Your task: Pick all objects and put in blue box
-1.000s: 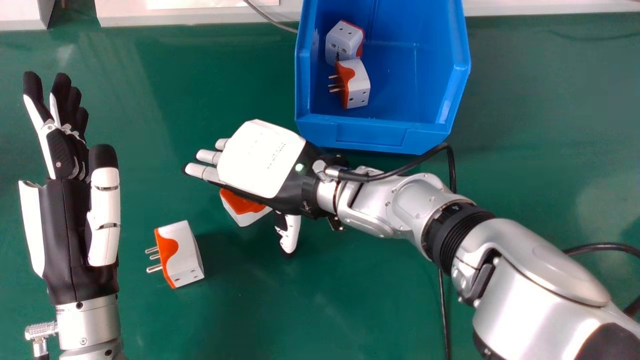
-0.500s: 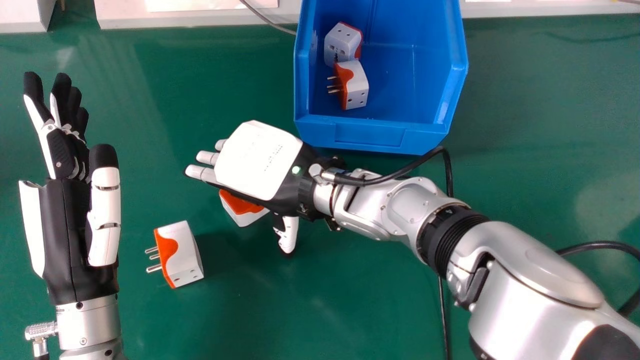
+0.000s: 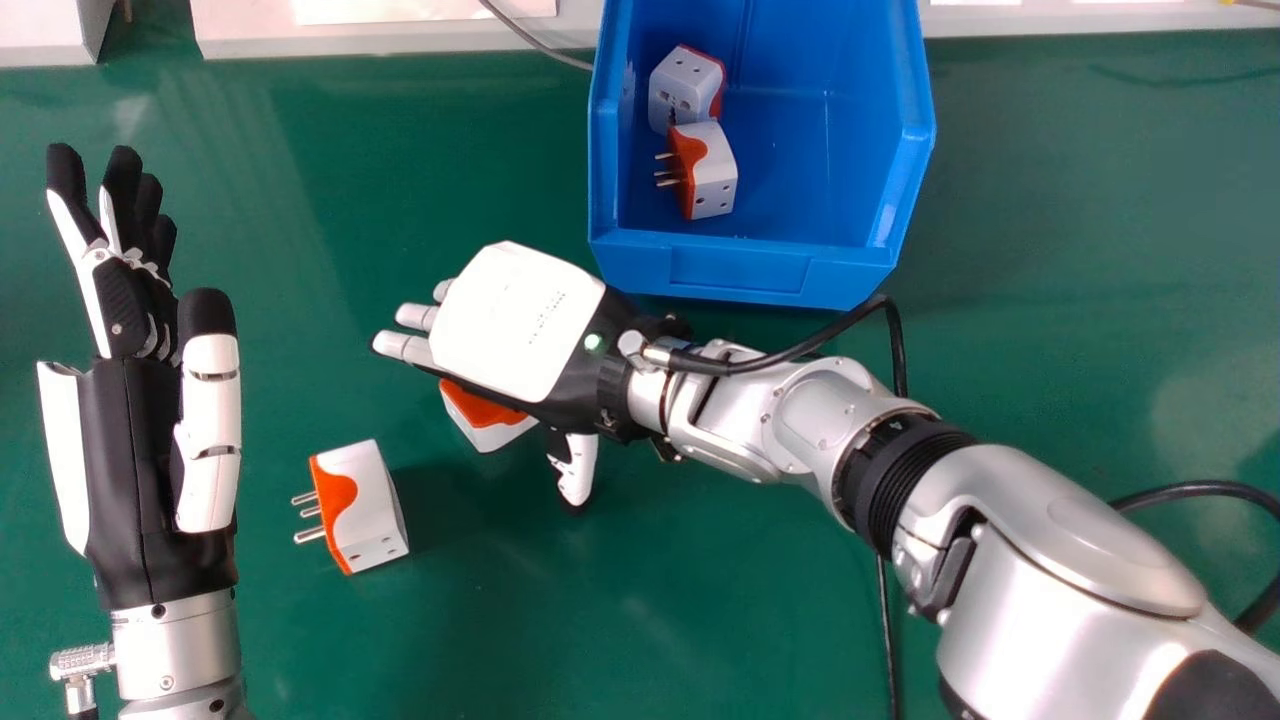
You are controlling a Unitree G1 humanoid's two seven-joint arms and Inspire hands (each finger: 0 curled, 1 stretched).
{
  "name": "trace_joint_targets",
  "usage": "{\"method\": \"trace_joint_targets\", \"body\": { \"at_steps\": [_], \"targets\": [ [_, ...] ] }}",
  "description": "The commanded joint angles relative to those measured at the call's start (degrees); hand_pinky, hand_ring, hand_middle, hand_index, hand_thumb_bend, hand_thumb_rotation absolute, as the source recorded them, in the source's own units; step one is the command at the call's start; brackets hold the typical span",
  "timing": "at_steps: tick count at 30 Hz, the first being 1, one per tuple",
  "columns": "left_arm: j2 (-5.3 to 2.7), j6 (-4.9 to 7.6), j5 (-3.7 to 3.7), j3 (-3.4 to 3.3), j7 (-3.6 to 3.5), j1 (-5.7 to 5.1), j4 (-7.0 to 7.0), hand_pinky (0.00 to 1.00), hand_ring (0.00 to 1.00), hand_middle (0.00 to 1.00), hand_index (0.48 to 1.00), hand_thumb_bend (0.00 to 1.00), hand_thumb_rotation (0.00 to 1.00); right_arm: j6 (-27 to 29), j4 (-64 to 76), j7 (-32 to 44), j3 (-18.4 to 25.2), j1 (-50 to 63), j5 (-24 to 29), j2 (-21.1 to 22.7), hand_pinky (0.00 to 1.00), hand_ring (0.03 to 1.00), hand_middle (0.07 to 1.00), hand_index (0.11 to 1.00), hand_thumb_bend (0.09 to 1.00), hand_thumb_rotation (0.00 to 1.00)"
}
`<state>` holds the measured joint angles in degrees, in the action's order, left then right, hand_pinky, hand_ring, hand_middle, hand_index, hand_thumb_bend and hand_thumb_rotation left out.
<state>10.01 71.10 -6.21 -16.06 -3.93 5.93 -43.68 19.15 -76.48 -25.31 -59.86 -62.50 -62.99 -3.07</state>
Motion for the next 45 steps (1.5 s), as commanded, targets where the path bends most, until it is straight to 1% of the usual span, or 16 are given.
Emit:
{"method": "trace_joint_targets", "body": {
  "at_steps": [1,3,5,9,11,16,20,25,30,35,39,40,41,43,44,45],
  "targets": [
    [0.5,1.2,-0.1,0.03,-0.19,0.56,0.69,1.0,1.0,1.0,0.972,0.3,0.85,-0.23,-0.95,2.03,-0.29,1.73,-0.36,-0.28,0.66,0.799,0.857,0.896,1.0,0.29],
    [0.47,1.11,-0.05,0.01,-0.12,0.51,0.94,1.0,1.0,1.0,0.972,0.3,0.84,-0.52,-1.02,3.03,-0.4,1.46,-0.49,-0.4,0.66,0.796,0.855,0.894,1.0,0.28],
    [0.36,1.11,0.04,0.04,-0.08,0.6,0.87,1.0,1.0,1.0,0.972,0.3,0.84,-0.58,-1.16,3.65,-0.49,1.27,-0.69,-0.47,0.66,0.808,0.866,0.896,1.0,0.28],
    [0.33,0.98,-0.06,0.13,-0.14,0.51,1.01,1.0,1.0,1.0,0.972,0.3,0.84,-0.25,-1.63,5.88,0.25,1.22,-0.07,-0.77,0.66,0.826,0.884,0.904,1.0,0.28],
    [0.38,0.93,-0.17,0.15,-0.2,0.44,1.11,1.0,1.0,1.0,0.971,0.29,0.84,-0.63,-1.9,7.58,0.73,1.16,0.37,-1.12,0.67,0.847,0.904,0.919,1.0,0.29],
    [0.25,1.08,-0.02,0.16,-0.16,0.33,1.07,1.0,1.0,1.0,0.971,0.29,0.84,-1.1,-2.2,10.85,2.08,0.55,1.87,-1.44,0.7,0.873,0.929,0.936,1.0,0.29],
    [0.21,1.13,-0.31,0.28,-0.33,0.24,1.05,1.0,1.0,1.0,0.971,0.29,0.84,-2.29,-2.36,10.65,2.09,0.65,1.69,-2.0,0.73,0.898,0.953,0.952,1.0,0.28],
    [0.42,1.19,-0.8,0.26,-0.64,-0.05,1.28,1.0,1.0,1.0,0.969,0.29,0.84,-3.41,-2.71,9.91,0.91,1.14,0.63,-2.72,0.74,0.907,0.962,0.959,1.0,0.28],
    [0.14,1.19,-0.51,0.09,-0.66,-0.09,1.4,1.0,1.0,1.0,0.968,0.29,0.84,-4.0,-3.04,10.86,0.89,1.19,0.97,-2.96,0.74,0.908,0.964,0.958,1.0,0.29],
    [0.04,1.18,-0.45,0.14,-0.69,-0.04,1.39,1.0,1.0,1.0,0.968,0.29,0.84,-4.53,-3.19,10.36,0.64,1.53,0.75,-3.09,0.74,0.907,0.966,0.959,1.0,0.29],
    [0.08,1.24,-0.41,0.04,-0.64,-0.05,1.27,1.0,1.0,1.0,0.967,0.29,0.84,-4.73,-3.21,7.53,0.29,2.13,0.42,-3.07,0.73,0.897,0.947,0.947,1.0,0.29],
    [0.08,1.24,-0.42,0.02,-0.63,-0.04,1.25,1.0,1.0,1.0,0.967,0.29,0.84,-4.29,-3.15,5.9,0.32,2.4,0.49,-2.93,0.7,0.867,0.908,0.919,1.0,0.28],
    [0.06,1.22,-0.43,0.01,-0.62,-0.05,1.24,1.0,1.0,1.0,0.967,0.29,0.84,-3.5,-3.08,4.38,0.46,2.64,0.68,-2.68,0.7,0.867,0.908,0.919,1.0,0.28],
    [0.0,1.2,-0.36,-0.04,-0.55,-0.04,1.22,1.0,1.0,1.0,0.967,0.29,0.84,-2.0,-3.02,1.5,0.51,3.02,0.81,-2.19,0.67,0.843,0.876,0.897,1.0,0.28],
    [-0.03,1.18,-0.29,-0.05,-0.5,-0.01,1.23,1.0,1.0,1.0,0.967,0.29,0.84,-1.44,-3.03,0.35,0.45,3.09,0.75,-2.01,0.62,0.79,0.824,0.852,0.977,0.24],
    [-0.06,1.13,-0.23,-0.04,-0.46,0.0,1.3,1.0,1.0,1.0,0.967,0.29,0.84,-1.16,-3.07,-0.64,0.33,3.14,0.63,-1.91,0.62,0.79,0.824,0.852,0.977,0.24]
  ]
}}
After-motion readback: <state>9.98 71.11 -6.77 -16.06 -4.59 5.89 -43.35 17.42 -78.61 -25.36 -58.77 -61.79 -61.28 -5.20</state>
